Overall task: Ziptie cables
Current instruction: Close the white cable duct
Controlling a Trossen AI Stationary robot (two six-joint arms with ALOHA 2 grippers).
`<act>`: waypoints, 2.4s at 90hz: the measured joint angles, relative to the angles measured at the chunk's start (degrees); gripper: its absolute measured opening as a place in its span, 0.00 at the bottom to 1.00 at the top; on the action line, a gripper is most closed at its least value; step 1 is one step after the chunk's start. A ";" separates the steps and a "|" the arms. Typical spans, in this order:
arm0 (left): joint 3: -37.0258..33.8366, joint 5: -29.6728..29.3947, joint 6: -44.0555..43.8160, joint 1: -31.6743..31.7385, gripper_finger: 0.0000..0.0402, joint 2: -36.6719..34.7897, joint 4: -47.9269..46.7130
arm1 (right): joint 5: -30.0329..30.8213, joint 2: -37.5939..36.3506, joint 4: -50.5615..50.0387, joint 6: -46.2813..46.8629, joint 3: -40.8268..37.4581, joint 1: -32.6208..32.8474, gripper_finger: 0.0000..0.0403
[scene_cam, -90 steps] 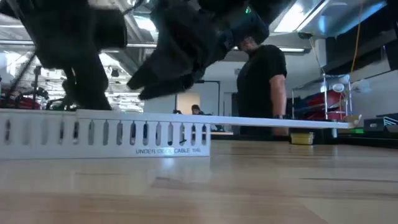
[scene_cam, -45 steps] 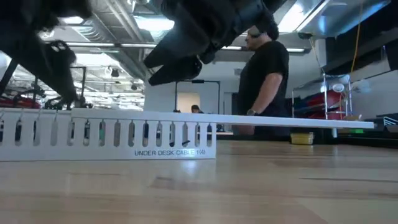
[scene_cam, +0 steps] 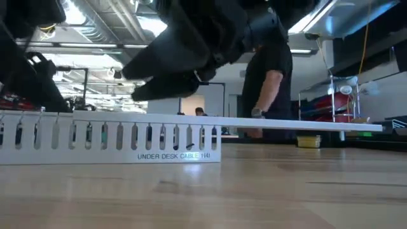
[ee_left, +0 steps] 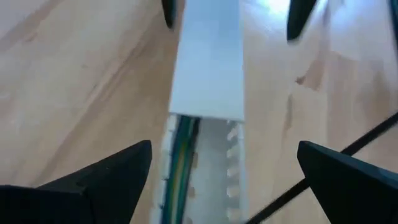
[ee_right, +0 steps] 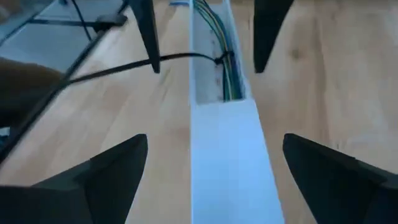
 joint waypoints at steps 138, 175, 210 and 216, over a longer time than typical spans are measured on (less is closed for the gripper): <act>-0.10 -0.16 1.54 2.61 0.78 6.73 4.22 | 2.40 2.98 -0.56 -3.12 0.12 1.46 0.90; -0.10 -0.16 1.30 2.61 0.78 6.73 4.22 | 2.37 3.50 -0.18 -3.06 0.10 1.46 0.90; -0.11 -0.14 1.28 2.61 0.68 6.73 4.29 | 2.37 3.50 0.09 -3.04 0.10 1.42 0.90; -0.10 -0.11 1.33 2.60 0.64 6.73 4.29 | 2.39 3.50 0.31 -3.02 0.10 1.42 0.90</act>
